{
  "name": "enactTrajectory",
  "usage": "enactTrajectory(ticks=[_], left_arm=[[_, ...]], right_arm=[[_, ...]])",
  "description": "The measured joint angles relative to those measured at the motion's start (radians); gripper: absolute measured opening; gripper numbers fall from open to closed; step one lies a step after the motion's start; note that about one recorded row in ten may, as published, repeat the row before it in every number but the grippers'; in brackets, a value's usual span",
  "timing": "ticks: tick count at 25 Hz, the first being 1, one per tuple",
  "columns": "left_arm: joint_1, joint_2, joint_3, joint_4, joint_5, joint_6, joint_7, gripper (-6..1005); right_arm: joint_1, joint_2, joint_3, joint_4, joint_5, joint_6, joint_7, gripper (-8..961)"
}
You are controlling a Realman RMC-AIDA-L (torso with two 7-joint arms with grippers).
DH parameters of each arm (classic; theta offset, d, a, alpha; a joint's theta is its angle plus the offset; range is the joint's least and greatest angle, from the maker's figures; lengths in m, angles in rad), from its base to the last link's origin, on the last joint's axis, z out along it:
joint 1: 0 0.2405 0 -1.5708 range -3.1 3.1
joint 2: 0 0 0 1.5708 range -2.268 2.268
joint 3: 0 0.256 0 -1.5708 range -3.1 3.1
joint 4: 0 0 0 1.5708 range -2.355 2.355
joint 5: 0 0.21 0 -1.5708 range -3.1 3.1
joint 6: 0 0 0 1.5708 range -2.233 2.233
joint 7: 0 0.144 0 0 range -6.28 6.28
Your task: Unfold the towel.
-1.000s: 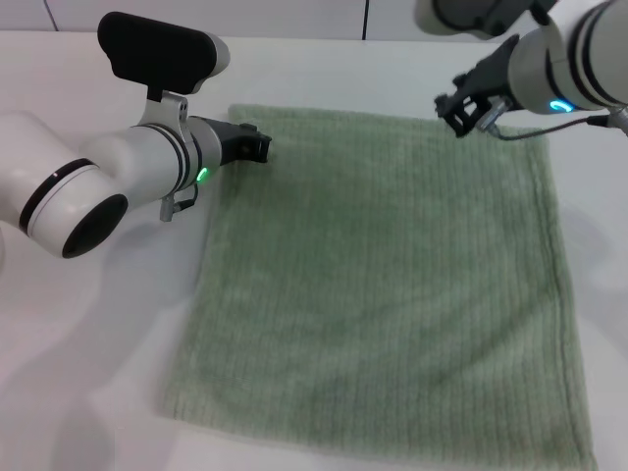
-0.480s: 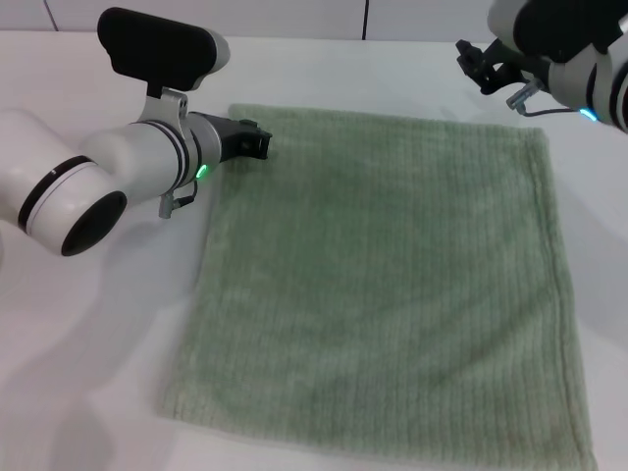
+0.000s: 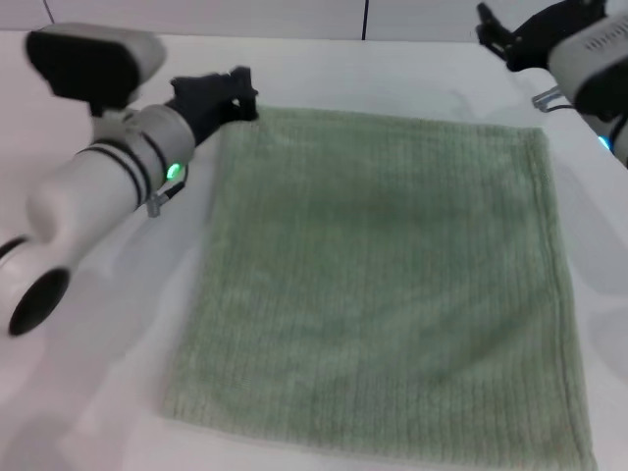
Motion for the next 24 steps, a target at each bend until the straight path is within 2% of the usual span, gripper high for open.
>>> enactTrajectory(ticks=[1, 2, 4, 5, 6, 7, 8, 10, 15, 17, 22, 24], left_arm=[[0.0, 0.0, 0.0, 0.0, 0.0, 0.0, 0.0, -1], [0.034, -0.005, -0.007, 0.082, -0.001, 0.232, 0.0, -1], [0.034, -0.005, -0.007, 0.082, -0.001, 0.232, 0.0, -1], [0.04, -0.007, -0.008, 0.13, -0.003, 0.334, 0.0, -1], [0.046, -0.01, -0.015, 0.218, -0.011, 0.515, 0.004, -1], [0.051, -0.011, -0.022, 0.256, -0.016, 0.596, 0.012, -1], [0.051, -0.011, -0.022, 0.256, -0.016, 0.596, 0.012, -1], [0.089, -0.011, -0.043, 0.282, -0.027, 0.724, 0.089, -1], [0.115, -0.003, -0.054, 0.283, -0.032, 0.753, 0.15, 61], [0.111, 0.003, -0.082, 0.284, -0.033, 0.683, 0.12, 92], [0.11, -0.007, -0.132, 0.286, -0.038, 0.666, 0.192, 169], [0.111, -0.008, -0.136, 0.286, -0.043, 0.667, 0.2, 169]], right_arm=[[0.0, 0.0, -0.009, 0.04, 0.016, 0.074, 0.0, 718], [0.008, 0.0, -0.025, 0.128, 0.043, 0.207, 0.0, 740], [0.015, 0.0, -0.033, 0.172, 0.056, 0.26, 0.001, 759], [0.026, 0.001, -0.046, 0.228, 0.087, 0.337, 0.004, 768], [0.038, 0.001, -0.061, 0.28, 0.12, 0.399, 0.005, 778], [0.059, 0.002, -0.082, 0.361, 0.198, 0.506, 0.005, 787], [0.059, 0.002, -0.082, 0.361, 0.198, 0.506, 0.005, 797], [0.07, 0.002, -0.097, 0.419, 0.28, 0.59, 0.006, 806], [0.062, -0.004, -0.072, 0.481, 0.34, 0.676, 0.008, 806], [0.059, -0.006, -0.055, 0.504, 0.341, 0.701, 0.011, 806], [0.066, -0.01, -0.052, 0.526, 0.342, 0.725, 0.012, 806], [0.068, -0.011, -0.051, 0.529, 0.342, 0.726, 0.012, 806]])
